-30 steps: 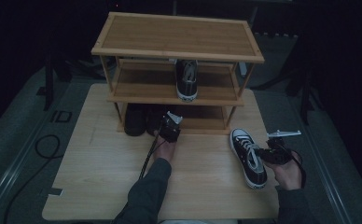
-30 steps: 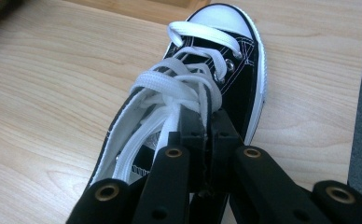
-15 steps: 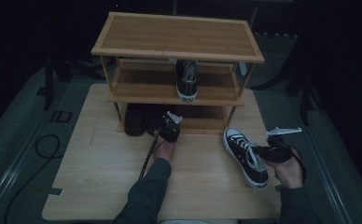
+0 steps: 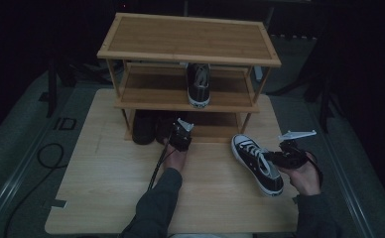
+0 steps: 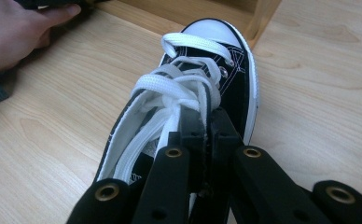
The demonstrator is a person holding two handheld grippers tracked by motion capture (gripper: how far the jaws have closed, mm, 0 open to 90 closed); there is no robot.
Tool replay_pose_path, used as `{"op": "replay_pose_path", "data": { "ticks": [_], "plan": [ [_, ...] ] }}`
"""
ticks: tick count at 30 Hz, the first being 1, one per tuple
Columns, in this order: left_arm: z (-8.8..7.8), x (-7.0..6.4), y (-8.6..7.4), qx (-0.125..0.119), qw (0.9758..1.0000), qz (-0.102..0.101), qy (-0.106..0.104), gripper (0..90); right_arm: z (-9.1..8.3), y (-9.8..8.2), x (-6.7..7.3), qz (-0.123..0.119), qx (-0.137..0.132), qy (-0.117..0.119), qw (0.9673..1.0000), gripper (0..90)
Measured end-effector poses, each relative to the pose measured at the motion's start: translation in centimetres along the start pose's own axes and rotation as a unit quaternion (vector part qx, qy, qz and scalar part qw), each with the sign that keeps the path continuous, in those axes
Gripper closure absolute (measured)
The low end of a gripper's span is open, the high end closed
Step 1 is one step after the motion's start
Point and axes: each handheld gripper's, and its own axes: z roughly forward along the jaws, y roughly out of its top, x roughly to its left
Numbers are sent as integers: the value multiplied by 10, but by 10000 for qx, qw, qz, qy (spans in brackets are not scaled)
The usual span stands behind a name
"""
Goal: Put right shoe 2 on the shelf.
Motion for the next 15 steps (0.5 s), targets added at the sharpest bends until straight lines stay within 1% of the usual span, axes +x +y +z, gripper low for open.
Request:
{"op": "replay_pose_path", "data": {
  "ticks": [4,5,6,11,14,15],
  "plan": [
    [0,0,0,1,10000,1,1,900,0,5,2,-105,-9,68,9999,874],
    [0,0,0,0,10000,1,1,900,0,8,4,-174,-6,103,9998,874],
    [0,0,0,1,10000,3,2,900,0,8,4,-174,-6,103,9998,874],
    [0,0,0,1,10000,3,-1,900,1,14,8,-322,-38,229,9992,875],
    [0,0,0,2,10000,-2,-4,900,2,18,10,-413,-51,330,9986,874],
    [0,0,0,2,10000,1,-2,900,3,20,10,-472,-55,407,9980,874]
  ]
}}
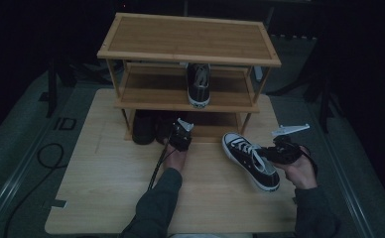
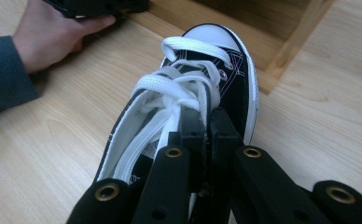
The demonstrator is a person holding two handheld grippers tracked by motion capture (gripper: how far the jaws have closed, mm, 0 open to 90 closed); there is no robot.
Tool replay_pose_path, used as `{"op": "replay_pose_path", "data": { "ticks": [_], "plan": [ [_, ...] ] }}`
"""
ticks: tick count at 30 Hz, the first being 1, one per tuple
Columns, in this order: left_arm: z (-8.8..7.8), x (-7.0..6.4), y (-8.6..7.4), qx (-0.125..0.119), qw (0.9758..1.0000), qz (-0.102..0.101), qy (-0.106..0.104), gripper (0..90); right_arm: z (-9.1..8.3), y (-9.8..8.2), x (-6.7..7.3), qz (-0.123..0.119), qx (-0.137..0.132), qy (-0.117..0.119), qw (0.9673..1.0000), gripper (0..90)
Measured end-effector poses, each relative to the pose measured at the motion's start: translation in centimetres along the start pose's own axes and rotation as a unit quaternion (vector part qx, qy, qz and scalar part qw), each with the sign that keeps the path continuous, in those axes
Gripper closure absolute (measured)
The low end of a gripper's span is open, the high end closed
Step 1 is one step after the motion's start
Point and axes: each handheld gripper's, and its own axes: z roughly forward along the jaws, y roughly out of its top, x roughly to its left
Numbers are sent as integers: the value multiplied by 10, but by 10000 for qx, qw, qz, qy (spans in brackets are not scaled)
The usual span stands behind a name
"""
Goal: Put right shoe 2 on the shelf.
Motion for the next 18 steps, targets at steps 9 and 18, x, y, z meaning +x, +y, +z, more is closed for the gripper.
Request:
{"op": "replay_pose_path", "data": {
  "ticks": [9,18],
  "plan": [
    [0,0,0,-1,10000,-2,-1,900,-1,9,3,-190,-71,207,9996,875],
    [0,0,0,0,10000,0,1,900,-8,20,4,-334,-145,385,9986,874]
  ]
}}
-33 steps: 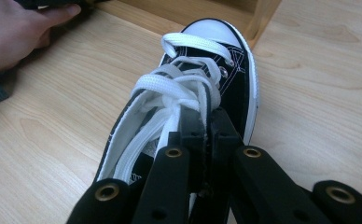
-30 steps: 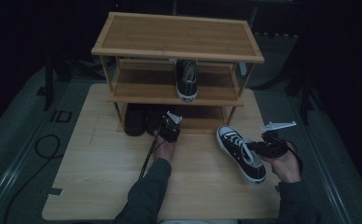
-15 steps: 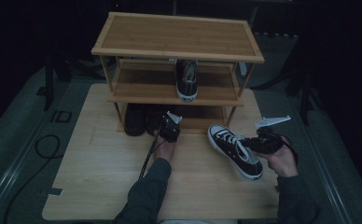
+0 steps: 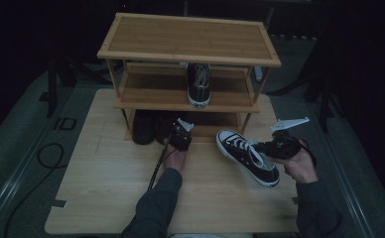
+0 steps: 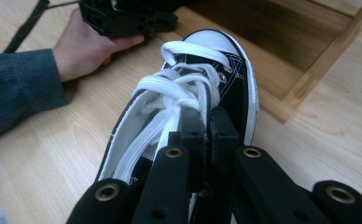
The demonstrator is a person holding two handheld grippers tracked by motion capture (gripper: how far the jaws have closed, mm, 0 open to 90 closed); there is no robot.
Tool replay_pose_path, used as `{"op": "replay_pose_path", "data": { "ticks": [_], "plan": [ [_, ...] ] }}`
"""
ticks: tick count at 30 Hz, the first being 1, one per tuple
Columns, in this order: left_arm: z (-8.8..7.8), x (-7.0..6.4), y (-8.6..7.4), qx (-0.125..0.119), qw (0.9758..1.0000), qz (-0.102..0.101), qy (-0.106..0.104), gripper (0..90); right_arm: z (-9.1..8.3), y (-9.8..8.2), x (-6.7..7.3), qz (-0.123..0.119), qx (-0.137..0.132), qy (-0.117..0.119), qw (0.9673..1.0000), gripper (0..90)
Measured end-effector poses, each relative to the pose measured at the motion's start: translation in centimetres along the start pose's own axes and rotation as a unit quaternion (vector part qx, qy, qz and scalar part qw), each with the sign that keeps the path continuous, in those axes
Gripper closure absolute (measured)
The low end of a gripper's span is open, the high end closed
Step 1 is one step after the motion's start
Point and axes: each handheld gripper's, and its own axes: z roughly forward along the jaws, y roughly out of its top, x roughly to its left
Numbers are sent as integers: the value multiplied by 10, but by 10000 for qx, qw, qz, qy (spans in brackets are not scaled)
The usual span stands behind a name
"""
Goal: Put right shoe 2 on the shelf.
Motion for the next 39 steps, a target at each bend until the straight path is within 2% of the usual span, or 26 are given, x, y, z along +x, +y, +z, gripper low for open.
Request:
{"op": "replay_pose_path", "data": {
  "ticks": [13,32,39],
  "plan": [
    [0,0,0,-2,10000,6,7,900,-12,15,3,-185,-184,308,9992,875],
    [0,-1,0,0,10000,14,15,900,-26,36,8,-417,-241,437,9979,874],
    [0,-1,0,-8,10000,4,17,900,-33,42,9,-456,-352,502,9971,874]
  ]
}}
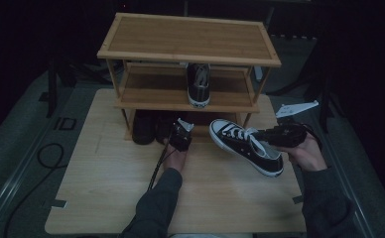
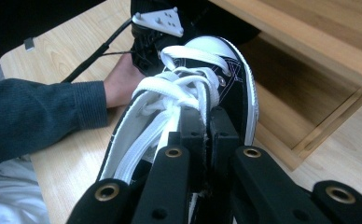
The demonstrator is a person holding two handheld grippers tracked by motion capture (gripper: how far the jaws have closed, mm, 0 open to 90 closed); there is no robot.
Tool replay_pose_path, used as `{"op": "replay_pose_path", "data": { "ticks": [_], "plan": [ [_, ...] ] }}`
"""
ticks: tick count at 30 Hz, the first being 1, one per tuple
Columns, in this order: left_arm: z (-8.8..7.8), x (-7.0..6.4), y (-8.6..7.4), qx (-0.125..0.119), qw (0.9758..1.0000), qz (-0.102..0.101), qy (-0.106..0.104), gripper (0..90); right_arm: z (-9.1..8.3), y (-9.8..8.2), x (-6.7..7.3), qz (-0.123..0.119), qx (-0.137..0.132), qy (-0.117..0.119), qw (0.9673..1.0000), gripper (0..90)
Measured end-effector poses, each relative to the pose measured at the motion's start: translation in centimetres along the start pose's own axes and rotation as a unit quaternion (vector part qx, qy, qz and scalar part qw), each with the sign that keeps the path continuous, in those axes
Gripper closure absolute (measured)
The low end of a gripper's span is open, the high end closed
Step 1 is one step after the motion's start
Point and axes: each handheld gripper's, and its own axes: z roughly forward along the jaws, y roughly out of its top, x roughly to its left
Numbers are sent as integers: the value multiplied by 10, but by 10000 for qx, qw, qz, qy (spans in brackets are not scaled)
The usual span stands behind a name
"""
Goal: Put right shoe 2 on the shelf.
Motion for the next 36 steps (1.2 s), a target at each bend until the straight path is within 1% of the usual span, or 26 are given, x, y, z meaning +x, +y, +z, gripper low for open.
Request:
{"op": "replay_pose_path", "data": {
  "ticks": [8,13,17,21,26,27,28,31,34,36],
  "plan": [
    [0,0,0,8,10000,8,0,900,-8,7,2,-33,-86,68,9999,874],
    [0,0,0,3,10000,6,3,900,-16,12,2,-12,-247,192,9995,874],
    [0,0,0,18,10000,30,5,900,-20,16,4,-23,-319,237,9992,874],
    [0,0,0,5,10000,13,7,900,-24,22,5,-79,-341,204,9992,874],
    [0,0,0,13,10000,18,-1,900,-30,26,5,-79,-418,185,9989,874],
    [0,0,0,11,10000,22,1,900,-34,28,4,-69,-476,151,9987,874],
    [0,0,0,11,10000,22,1,900,-34,28,4,-69,-476,151,9987,874],
    [0,0,0,14,10000,29,7,900,-39,34,1,-50,-550,42,9985,874],
    [0,0,0,15,10000,30,7,900,-39,37,-1,-20,-567,-9,9984,874],
    [0,0,0,15,10000,27,5,900,-38,41,-5,34,-593,-49,9982,874]
  ]
}}
